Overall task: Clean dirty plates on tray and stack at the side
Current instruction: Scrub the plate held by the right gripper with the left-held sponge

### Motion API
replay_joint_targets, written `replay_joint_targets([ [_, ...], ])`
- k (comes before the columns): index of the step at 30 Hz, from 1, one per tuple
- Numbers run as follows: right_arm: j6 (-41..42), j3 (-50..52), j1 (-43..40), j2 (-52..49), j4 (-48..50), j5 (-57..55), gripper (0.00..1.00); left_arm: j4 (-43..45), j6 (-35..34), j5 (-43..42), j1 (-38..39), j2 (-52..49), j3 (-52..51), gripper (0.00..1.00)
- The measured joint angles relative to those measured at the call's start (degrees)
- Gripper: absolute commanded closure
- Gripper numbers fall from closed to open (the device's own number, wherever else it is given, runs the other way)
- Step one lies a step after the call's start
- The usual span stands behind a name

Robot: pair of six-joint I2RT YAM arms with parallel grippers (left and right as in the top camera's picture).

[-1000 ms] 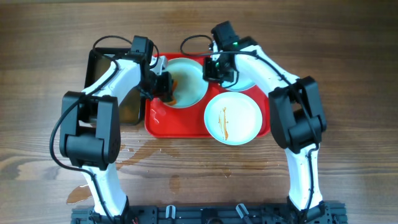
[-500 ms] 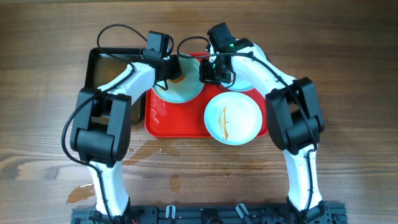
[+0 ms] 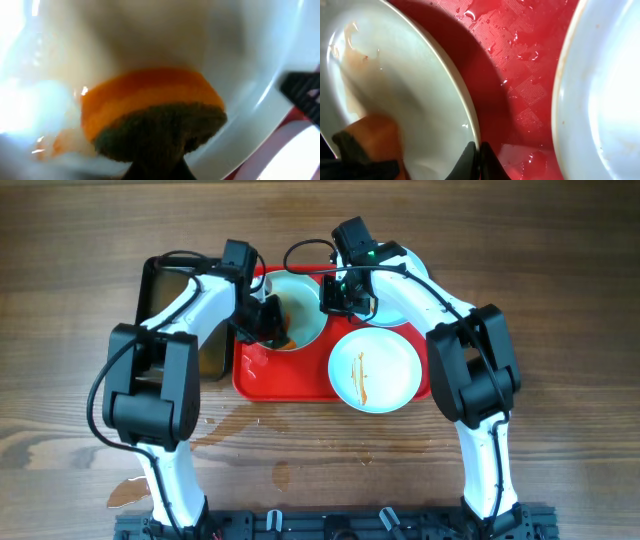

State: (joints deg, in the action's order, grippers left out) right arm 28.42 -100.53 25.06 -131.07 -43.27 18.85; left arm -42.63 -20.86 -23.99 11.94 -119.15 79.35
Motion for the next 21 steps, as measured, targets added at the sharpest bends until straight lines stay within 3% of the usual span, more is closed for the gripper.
replay_joint_targets([
  [5, 0.0, 0.0, 0.0, 0.0, 0.0, 0.0, 0.96, 20.0, 1.1, -1.5, 0.1, -1.6, -1.3, 0.96],
  [9, 0.0, 0.0, 0.0, 0.0, 0.0, 0.0, 0.96, 23.8, -2.2, 7.5, 0.9, -1.8, -1.3, 0.96],
  [13, 0.0, 0.0, 0.0, 0.0, 0.0, 0.0, 0.96, 17.2, -7.4, 18.9, 1.7, -0.8, 0.0, 0.96],
  [16, 0.0, 0.0, 0.0, 0.0, 0.0, 0.0, 0.96, 6.0, -14.1, 24.2, 1.6, 0.5, 0.9, 0.96],
  [21, 0.0, 0.0, 0.0, 0.0, 0.0, 0.0, 0.96, -1.6, -15.2, 16.7, 1.3, 1.0, 1.2, 0.96],
])
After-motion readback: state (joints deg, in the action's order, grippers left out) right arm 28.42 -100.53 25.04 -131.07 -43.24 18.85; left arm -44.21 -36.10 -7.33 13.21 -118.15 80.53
